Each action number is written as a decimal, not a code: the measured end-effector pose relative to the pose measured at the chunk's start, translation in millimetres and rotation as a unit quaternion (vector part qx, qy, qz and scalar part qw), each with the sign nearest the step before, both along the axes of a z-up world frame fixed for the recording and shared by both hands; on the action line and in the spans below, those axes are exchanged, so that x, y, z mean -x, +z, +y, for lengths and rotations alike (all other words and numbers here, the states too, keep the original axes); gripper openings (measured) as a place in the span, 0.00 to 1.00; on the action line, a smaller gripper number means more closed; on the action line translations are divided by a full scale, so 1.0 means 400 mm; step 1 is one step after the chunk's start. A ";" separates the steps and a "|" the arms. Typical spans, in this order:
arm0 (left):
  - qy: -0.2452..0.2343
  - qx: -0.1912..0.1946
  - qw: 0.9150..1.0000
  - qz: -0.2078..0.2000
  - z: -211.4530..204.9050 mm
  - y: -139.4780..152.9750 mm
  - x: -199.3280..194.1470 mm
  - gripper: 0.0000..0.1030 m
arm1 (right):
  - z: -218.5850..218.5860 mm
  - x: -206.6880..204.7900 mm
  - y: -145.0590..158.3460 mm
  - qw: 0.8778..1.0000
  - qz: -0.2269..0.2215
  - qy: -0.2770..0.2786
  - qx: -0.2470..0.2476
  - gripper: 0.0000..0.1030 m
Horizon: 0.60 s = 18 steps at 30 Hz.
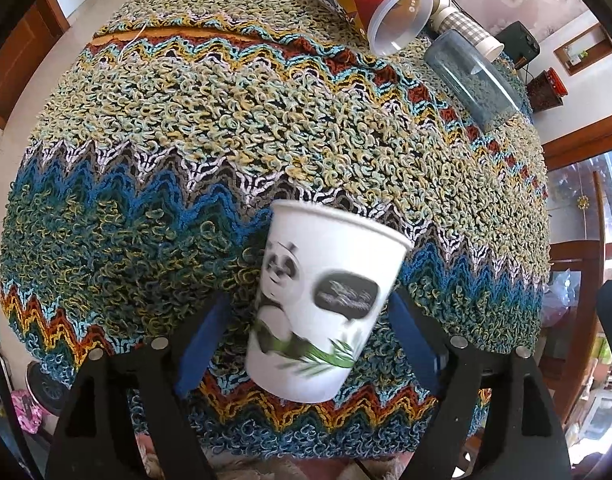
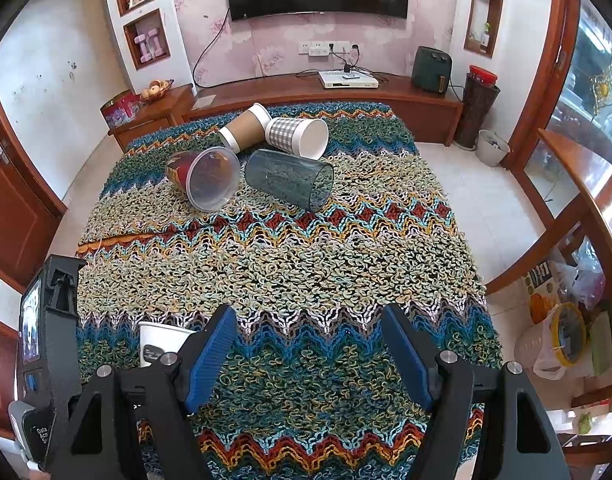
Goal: Flip cup upright
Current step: 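Lift the white panda cup with the left gripper and turn it rim-up, then lower the cup rim-up onto the blanket and open the left gripper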
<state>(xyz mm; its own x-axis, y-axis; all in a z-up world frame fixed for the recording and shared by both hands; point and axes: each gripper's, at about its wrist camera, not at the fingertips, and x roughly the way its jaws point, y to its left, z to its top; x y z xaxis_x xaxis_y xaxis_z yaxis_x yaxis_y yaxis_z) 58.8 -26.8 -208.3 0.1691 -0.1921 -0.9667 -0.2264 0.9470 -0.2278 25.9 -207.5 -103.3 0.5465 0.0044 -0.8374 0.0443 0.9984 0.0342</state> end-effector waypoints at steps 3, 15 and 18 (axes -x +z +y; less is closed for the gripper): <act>0.002 -0.003 1.000 -0.001 0.007 0.005 0.004 0.82 | 0.002 0.000 0.001 1.000 -0.001 0.001 0.001 0.73; -0.012 -0.034 0.999 -0.022 0.030 0.055 0.025 0.82 | 0.012 0.015 0.024 1.000 -0.008 0.005 0.004 0.73; -0.018 -0.045 0.999 -0.025 0.031 0.065 0.031 0.82 | 0.015 0.020 0.029 1.000 -0.012 0.007 0.004 0.73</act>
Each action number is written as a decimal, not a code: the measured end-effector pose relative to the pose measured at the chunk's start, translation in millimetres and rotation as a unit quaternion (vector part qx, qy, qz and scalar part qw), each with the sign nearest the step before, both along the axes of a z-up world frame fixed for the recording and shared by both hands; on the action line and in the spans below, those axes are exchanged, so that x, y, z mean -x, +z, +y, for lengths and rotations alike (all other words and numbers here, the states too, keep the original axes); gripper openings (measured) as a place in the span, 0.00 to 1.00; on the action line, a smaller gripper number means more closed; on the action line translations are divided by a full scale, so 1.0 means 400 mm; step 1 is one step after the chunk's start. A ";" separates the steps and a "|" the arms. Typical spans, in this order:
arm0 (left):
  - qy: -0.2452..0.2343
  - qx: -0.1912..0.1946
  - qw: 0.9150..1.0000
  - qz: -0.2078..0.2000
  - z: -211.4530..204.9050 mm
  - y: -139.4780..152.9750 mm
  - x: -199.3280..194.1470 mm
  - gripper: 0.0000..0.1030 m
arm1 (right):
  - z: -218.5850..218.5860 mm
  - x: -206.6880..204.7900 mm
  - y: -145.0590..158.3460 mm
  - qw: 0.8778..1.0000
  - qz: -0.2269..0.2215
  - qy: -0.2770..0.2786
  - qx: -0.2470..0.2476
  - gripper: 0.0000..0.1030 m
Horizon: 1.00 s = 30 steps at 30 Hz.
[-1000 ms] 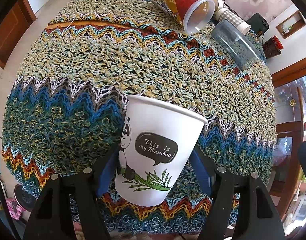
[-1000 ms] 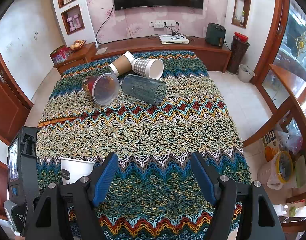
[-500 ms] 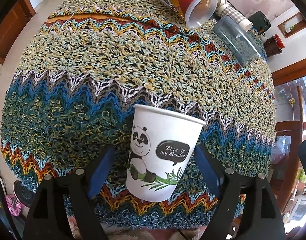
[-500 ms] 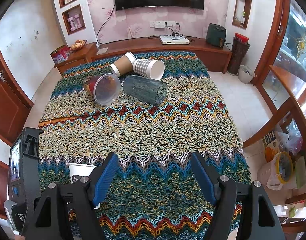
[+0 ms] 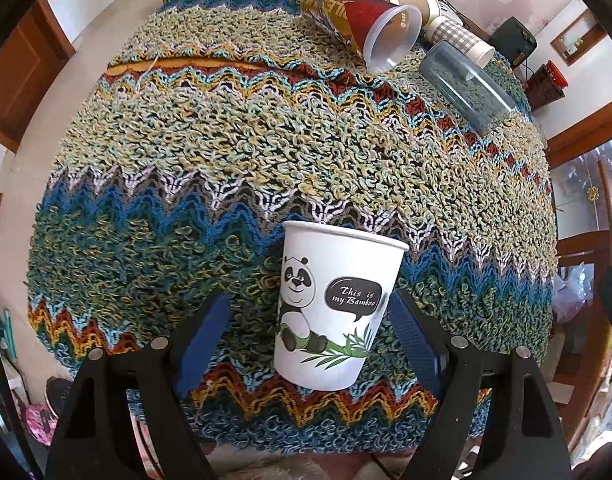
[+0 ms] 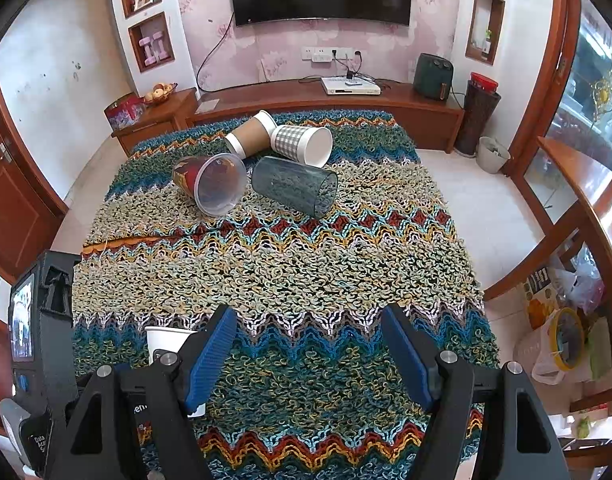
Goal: Flip cup upright
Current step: 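Lower the cup rim-up onto the blanket and open the left gripper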
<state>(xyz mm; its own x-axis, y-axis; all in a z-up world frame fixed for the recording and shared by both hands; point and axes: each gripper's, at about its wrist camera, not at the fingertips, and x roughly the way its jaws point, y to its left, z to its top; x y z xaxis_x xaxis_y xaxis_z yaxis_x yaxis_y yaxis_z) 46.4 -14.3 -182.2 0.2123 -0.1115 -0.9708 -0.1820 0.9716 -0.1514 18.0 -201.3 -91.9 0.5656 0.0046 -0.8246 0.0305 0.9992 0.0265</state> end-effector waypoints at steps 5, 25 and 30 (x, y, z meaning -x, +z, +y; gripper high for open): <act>-0.011 -0.022 1.000 -0.014 -0.003 0.026 0.020 0.82 | 0.004 0.008 0.006 1.000 -0.003 0.002 0.001 0.73; -0.050 -0.057 0.995 -0.059 0.027 0.115 0.066 0.82 | 0.032 0.042 0.021 1.000 -0.004 0.016 -0.006 0.73; -0.072 -0.064 0.994 -0.060 0.037 0.120 0.074 0.82 | 0.043 0.040 0.006 0.999 0.014 0.026 -0.020 0.73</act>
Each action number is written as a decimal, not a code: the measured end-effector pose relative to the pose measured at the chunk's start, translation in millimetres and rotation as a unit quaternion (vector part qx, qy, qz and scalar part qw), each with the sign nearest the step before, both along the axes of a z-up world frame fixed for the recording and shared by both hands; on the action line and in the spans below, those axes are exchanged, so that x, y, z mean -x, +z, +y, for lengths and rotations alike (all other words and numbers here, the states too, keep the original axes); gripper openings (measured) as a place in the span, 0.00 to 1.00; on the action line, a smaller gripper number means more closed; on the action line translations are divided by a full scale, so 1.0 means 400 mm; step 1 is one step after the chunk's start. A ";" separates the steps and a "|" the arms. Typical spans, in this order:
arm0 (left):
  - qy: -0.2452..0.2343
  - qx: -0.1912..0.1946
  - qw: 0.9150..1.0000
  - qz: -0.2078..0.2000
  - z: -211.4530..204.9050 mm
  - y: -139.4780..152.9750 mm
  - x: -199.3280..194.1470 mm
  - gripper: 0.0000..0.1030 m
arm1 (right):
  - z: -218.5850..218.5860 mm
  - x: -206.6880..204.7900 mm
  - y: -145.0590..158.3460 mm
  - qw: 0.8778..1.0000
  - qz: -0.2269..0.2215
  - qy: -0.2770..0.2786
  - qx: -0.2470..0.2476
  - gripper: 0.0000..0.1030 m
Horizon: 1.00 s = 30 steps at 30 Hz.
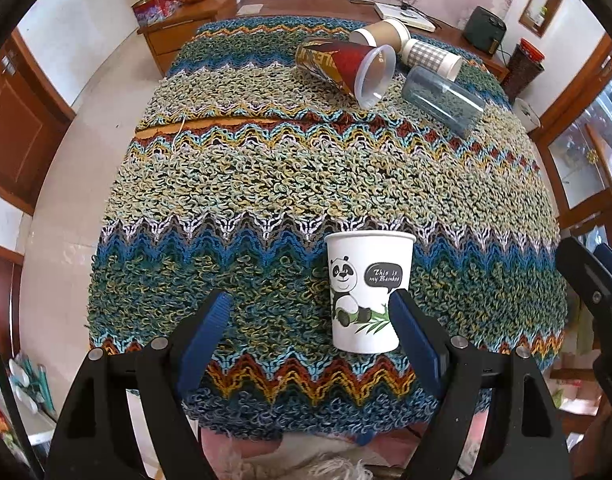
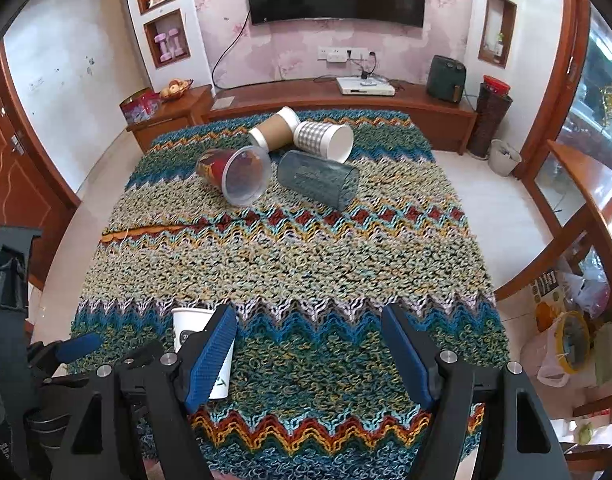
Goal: Flip cup upright
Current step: 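Lower the cup rim-up onto the blanket and open the left gripper, then close the right gripper around the standing white panda cup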
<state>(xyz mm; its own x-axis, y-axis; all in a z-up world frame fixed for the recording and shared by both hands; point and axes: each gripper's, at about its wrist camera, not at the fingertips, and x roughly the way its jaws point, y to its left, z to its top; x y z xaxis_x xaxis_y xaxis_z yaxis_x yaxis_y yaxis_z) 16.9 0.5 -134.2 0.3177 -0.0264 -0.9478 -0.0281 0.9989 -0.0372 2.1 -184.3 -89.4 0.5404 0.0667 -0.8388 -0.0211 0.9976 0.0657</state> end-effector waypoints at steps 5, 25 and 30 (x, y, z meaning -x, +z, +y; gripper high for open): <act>-0.023 -0.003 1.000 0.008 0.008 -0.008 0.010 0.82 | 0.012 -0.010 -0.027 0.999 0.025 0.010 -0.017 0.73; -0.020 -0.009 0.999 -0.049 0.076 0.057 0.025 0.82 | 0.075 -0.026 -0.066 0.998 0.050 0.043 -0.011 0.73; -0.016 -0.005 0.998 -0.060 0.093 0.071 0.023 0.82 | 0.098 -0.045 -0.101 0.994 0.086 0.062 -0.034 0.73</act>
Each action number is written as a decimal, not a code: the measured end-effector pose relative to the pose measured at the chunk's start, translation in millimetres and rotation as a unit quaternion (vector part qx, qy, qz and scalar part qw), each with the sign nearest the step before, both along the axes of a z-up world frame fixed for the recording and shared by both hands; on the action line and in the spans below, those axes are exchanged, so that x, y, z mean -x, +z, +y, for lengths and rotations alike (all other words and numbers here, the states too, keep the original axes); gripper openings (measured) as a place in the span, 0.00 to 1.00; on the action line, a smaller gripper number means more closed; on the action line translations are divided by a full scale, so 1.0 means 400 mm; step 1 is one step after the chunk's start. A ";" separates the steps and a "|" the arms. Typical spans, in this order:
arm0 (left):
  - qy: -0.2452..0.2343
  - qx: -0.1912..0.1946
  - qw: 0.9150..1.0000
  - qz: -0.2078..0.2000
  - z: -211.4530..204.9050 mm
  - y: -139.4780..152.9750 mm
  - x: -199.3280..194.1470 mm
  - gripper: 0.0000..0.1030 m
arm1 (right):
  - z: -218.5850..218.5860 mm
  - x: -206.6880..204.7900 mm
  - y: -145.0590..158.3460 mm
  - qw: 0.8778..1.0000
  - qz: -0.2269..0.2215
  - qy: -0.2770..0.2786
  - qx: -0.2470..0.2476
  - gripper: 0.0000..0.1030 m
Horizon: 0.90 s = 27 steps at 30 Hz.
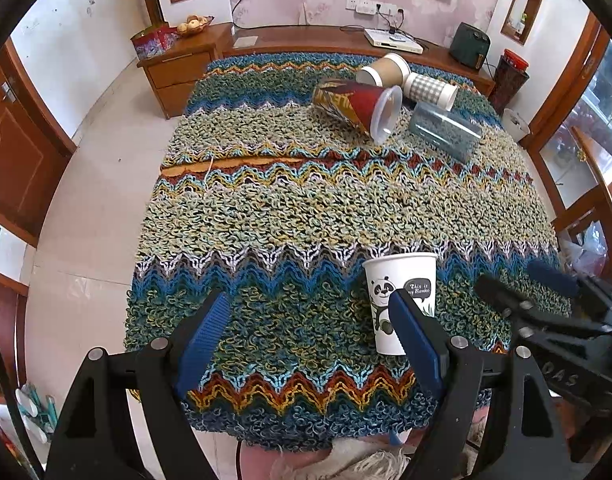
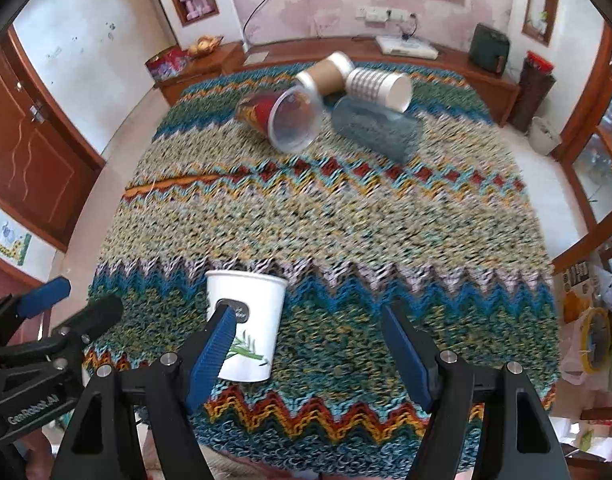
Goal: Flip cup upright
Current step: 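Close the right gripper around the standing white panda cup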
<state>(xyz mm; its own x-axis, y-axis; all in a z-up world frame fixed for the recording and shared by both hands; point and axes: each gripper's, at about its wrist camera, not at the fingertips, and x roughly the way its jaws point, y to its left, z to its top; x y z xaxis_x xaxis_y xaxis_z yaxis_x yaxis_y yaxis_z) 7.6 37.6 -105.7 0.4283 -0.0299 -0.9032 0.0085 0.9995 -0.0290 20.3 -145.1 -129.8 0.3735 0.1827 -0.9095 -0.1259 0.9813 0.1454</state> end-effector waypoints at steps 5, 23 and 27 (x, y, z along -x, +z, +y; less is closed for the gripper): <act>0.000 0.004 1.000 -0.001 0.017 -0.001 -0.010 0.82 | 0.032 -0.023 -0.059 0.999 0.044 0.013 -0.012 0.73; 0.001 0.023 1.000 0.021 0.051 -0.048 -0.061 0.82 | 0.100 -0.134 -0.175 0.985 0.154 0.048 -0.060 0.73; 0.004 0.022 0.999 0.024 0.059 -0.054 -0.067 0.82 | 0.116 -0.165 -0.206 0.978 0.181 0.060 -0.081 0.73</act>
<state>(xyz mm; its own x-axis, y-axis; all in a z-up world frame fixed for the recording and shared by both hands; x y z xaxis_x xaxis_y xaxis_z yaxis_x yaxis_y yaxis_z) 34.5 61.0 -127.3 0.3842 -0.0670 -0.9208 -0.0012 0.9973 -0.0731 86.2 -98.7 -212.2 -0.0013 0.3583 -0.9336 -0.1506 0.9229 0.3544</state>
